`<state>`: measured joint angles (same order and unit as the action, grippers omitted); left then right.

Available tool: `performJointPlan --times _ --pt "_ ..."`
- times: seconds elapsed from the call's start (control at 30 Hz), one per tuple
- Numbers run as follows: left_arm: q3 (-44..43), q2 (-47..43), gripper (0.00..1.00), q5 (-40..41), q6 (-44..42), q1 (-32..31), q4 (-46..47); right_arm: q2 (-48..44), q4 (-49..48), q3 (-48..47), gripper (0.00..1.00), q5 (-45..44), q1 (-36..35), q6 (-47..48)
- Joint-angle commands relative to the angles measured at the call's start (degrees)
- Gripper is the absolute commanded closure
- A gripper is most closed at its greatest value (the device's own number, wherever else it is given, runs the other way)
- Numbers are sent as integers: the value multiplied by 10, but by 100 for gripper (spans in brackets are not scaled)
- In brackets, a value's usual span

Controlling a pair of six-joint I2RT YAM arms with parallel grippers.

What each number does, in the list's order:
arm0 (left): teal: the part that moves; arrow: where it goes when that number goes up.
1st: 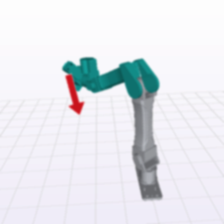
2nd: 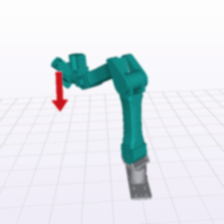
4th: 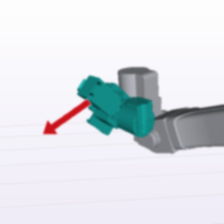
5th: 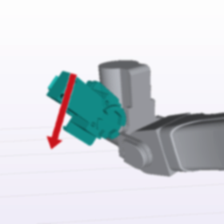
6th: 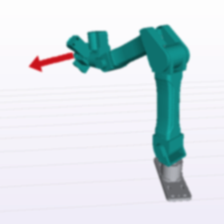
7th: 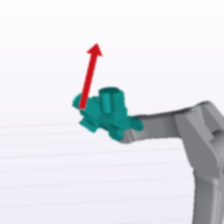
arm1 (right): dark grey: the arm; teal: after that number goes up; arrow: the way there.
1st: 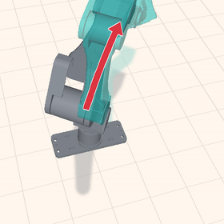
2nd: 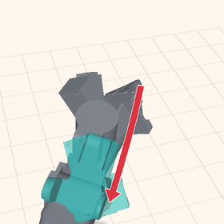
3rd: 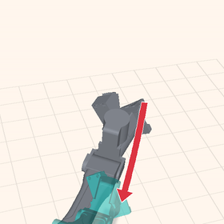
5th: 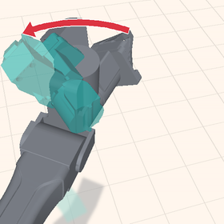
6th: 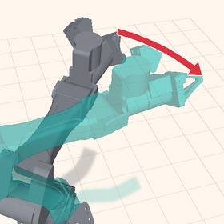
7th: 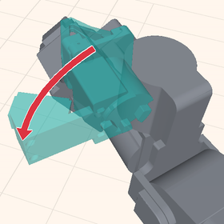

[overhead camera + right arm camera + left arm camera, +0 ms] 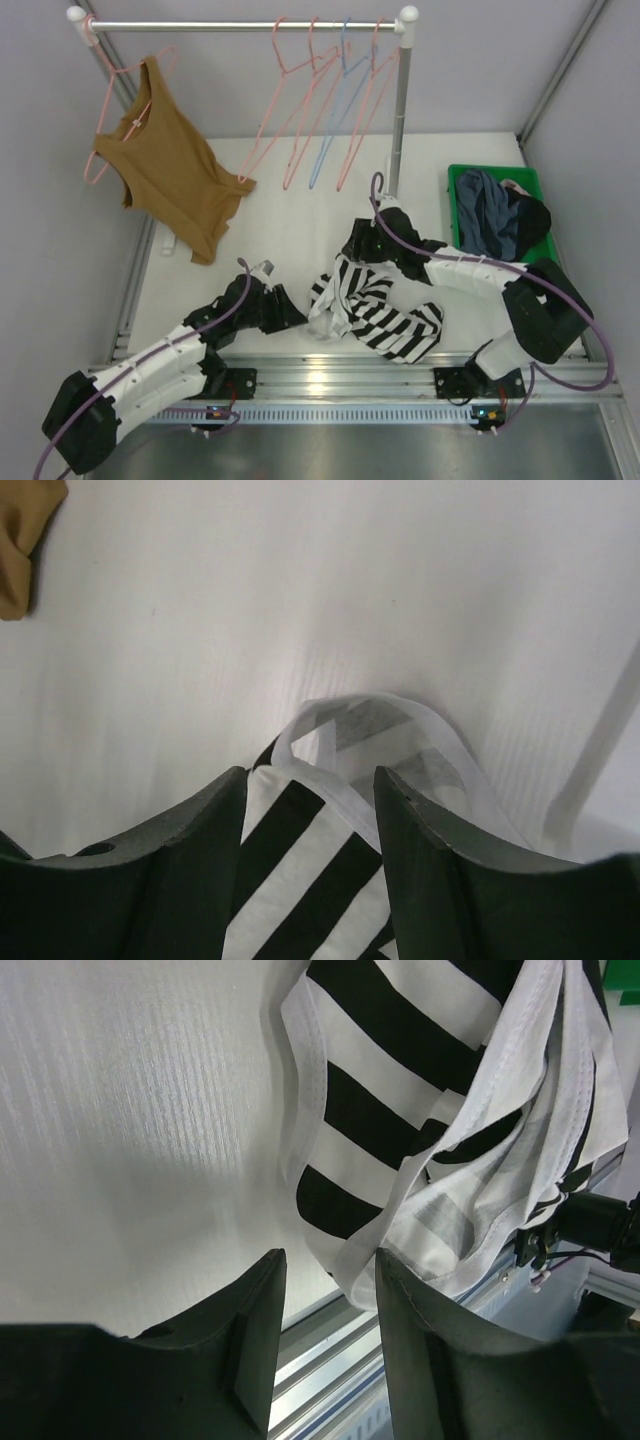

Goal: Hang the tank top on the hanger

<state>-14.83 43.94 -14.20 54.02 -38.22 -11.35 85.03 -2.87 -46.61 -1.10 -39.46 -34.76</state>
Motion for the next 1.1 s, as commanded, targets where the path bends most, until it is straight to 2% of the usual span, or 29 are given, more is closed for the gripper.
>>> performJointPlan --times 0.0,0.23,0.3,0.4,0.47,0.53,0.57,0.63,0.77,0.8,0.93,1.07 --pt "-23 12 54 37 35 -23 11 27 -99 -11 46 49 7 -4" --pt "-29 43 55 57 35 -43 32 74 -107 -20 46 54 6 0" --pt "-33 52 55 63 35 -46 35 79 -115 -13 50 55 7 -2" --pt "-38 64 55 68 31 -50 43 76 -125 -4 60 53 7 -8" --pt "-42 68 56 68 28 -51 48 72 -124 -4 73 52 7 -11" --pt "-46 69 58 68 25 -52 55 67 -122 -5 80 48 7 -12" --pt "-49 69 59 69 24 -53 56 60 -119 -6 87 46 7 -13" --pt "-57 74 61 68 19 -54 60 51 -111 -5 93 39 7 -14" --pt "-72 85 75 62 6 -55 61 9 -95 3 98 25 7 -14" --pt "-76 87 83 61 2 -56 60 1 -90 6 99 21 7 -15" --pt "-85 94 97 55 -3 -56 54 -60 -65 17 99 -2 7 -15" --pt "-100 81 100 70 -15 -57 24 -120 -31 25 100 -23 8 -12"
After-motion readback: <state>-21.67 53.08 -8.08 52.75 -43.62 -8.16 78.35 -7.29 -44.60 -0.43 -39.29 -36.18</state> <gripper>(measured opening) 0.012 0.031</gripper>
